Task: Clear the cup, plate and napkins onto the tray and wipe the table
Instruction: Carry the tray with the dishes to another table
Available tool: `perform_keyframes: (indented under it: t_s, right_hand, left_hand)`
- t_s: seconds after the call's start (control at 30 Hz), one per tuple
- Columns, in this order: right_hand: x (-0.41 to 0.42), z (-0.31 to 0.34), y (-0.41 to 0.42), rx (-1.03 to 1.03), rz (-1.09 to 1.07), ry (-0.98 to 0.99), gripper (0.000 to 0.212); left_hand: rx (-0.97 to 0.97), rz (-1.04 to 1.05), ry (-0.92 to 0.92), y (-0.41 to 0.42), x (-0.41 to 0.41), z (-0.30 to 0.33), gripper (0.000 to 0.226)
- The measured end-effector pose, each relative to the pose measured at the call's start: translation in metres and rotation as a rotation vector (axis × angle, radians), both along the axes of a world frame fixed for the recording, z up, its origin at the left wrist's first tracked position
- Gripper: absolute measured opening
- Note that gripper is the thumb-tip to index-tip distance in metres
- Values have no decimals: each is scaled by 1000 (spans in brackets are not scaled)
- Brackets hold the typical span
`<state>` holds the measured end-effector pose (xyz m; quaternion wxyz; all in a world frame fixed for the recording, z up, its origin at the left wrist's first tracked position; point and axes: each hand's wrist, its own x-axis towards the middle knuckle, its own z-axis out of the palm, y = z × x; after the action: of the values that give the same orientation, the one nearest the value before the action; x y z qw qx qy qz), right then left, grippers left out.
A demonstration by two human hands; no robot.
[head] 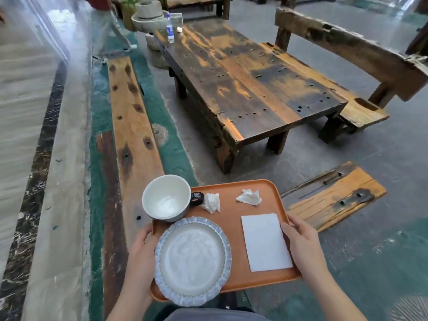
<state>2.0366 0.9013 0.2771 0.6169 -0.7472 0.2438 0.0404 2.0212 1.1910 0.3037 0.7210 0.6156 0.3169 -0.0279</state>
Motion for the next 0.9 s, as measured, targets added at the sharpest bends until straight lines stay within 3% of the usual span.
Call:
perform_keyframes:
  t_s: [0.43,0.5,0.7,0.9]
  right_hand:
    - [214,-25,29,-14,-34,53,24]
    - [253,-23,40,-24,-25,47,25]
    - [372,-8,74,-67,41,-31,30]
    - [460,-17,101,-114,126,102,36]
  left_hand:
    - [-31,31,89,36,217,-37,13]
    - [-65,9,93,48,256,-36,21]
    - [-121,4,-11,84,361,-17,24]
    - [-132,51,-24,109,437,-15,20]
